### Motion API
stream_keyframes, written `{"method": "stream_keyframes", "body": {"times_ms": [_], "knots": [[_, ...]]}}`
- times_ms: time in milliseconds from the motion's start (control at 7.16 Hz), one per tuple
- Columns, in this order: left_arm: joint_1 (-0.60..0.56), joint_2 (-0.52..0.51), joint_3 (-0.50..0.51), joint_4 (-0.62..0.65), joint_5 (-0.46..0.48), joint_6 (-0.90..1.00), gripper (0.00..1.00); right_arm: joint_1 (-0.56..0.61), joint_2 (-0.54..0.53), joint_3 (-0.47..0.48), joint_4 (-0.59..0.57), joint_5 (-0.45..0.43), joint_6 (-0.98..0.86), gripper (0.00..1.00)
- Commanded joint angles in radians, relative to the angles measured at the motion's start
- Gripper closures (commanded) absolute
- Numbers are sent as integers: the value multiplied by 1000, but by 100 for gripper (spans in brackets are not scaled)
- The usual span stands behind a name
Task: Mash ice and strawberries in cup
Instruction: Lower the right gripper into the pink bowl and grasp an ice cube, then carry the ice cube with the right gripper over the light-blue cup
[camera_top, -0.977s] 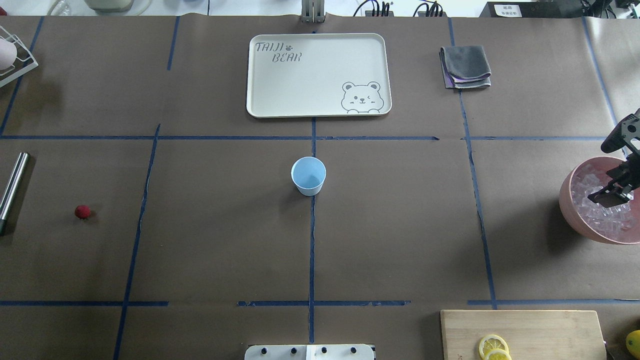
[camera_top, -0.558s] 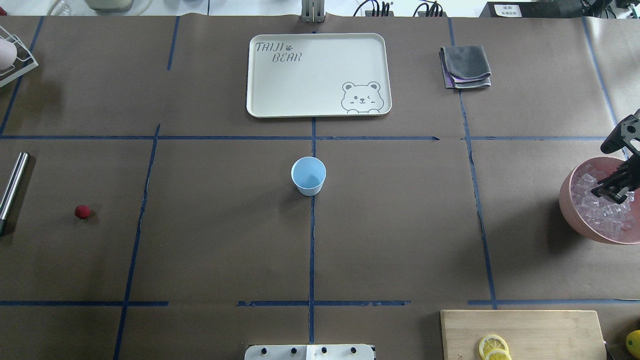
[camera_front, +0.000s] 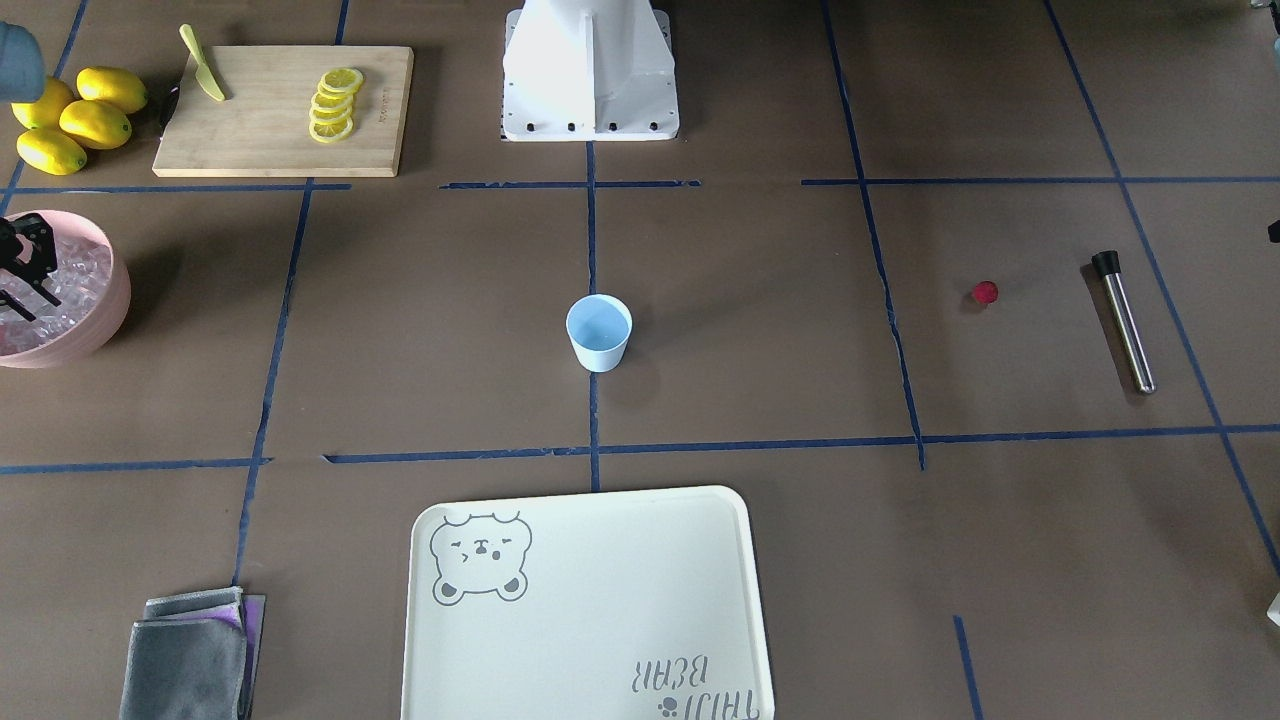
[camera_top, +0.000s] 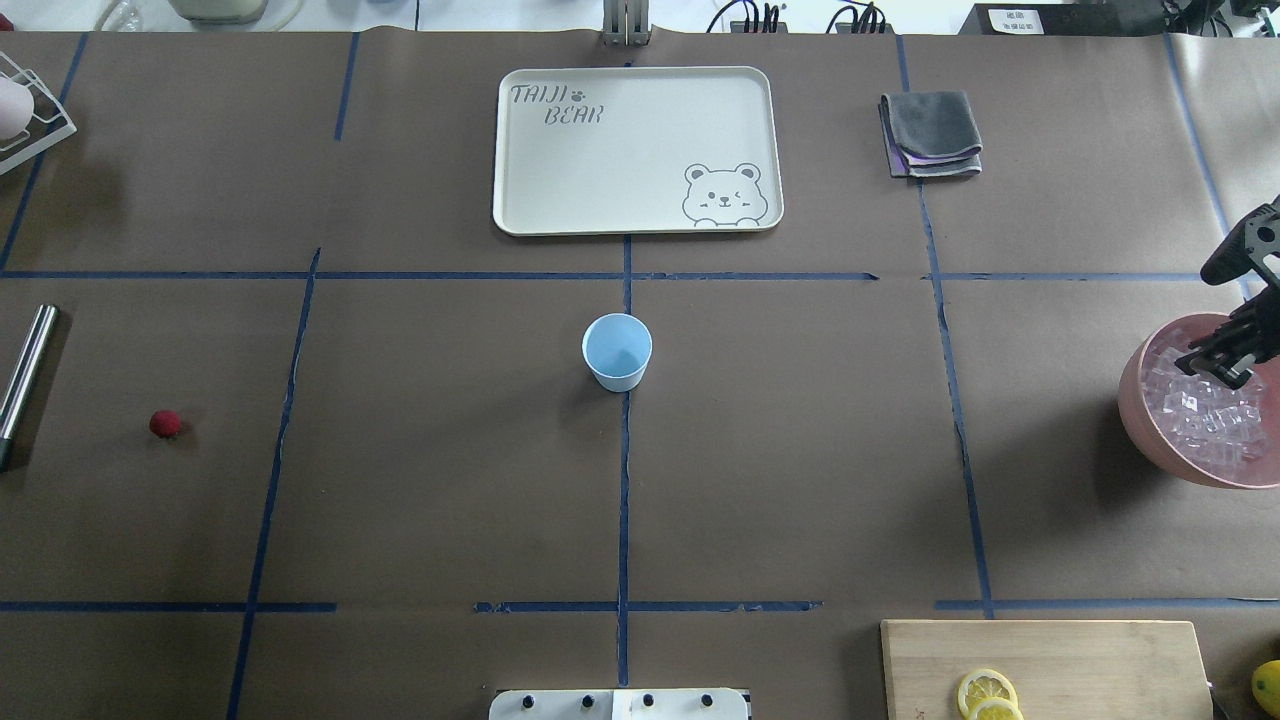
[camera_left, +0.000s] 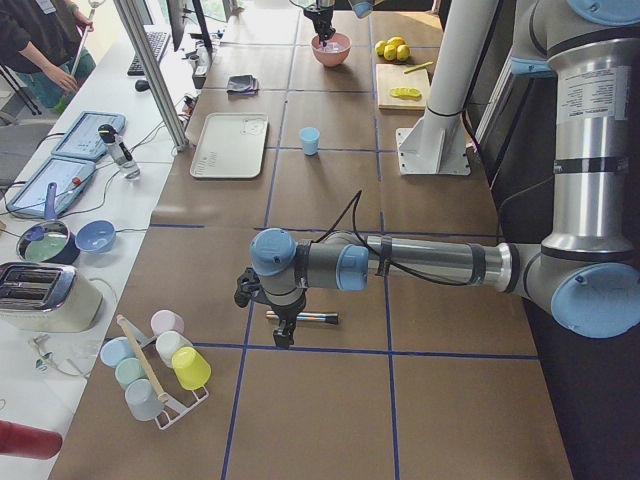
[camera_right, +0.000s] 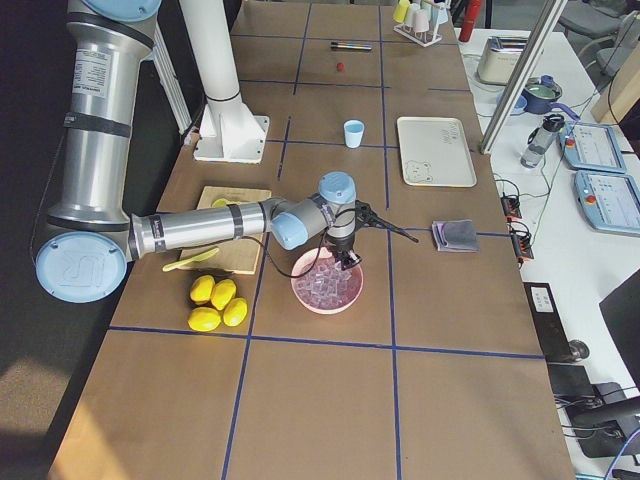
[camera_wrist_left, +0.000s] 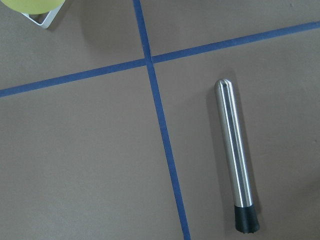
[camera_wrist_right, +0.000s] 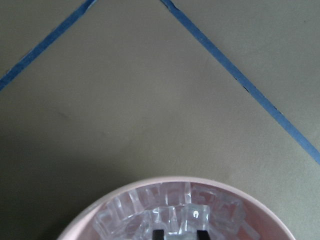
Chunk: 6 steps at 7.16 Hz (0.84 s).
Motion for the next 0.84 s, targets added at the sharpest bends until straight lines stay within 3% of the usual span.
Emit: {"method": "stream_keyframes", "body": {"times_ms": [0, 140, 419, 698], "knots": [[0, 0, -2, 0, -1, 1, 0, 26, 143, 109, -354, 18, 47, 100], [0, 0, -2, 0, -1, 3, 0, 26, 185, 140, -408, 12, 158, 100], [0, 0, -1, 0, -1, 3, 0, -6, 284, 145, -409, 13, 440, 100], [0, 0, -2, 0, -1, 3, 0, -177, 445, 141, -424, -72, 713, 100]]}}
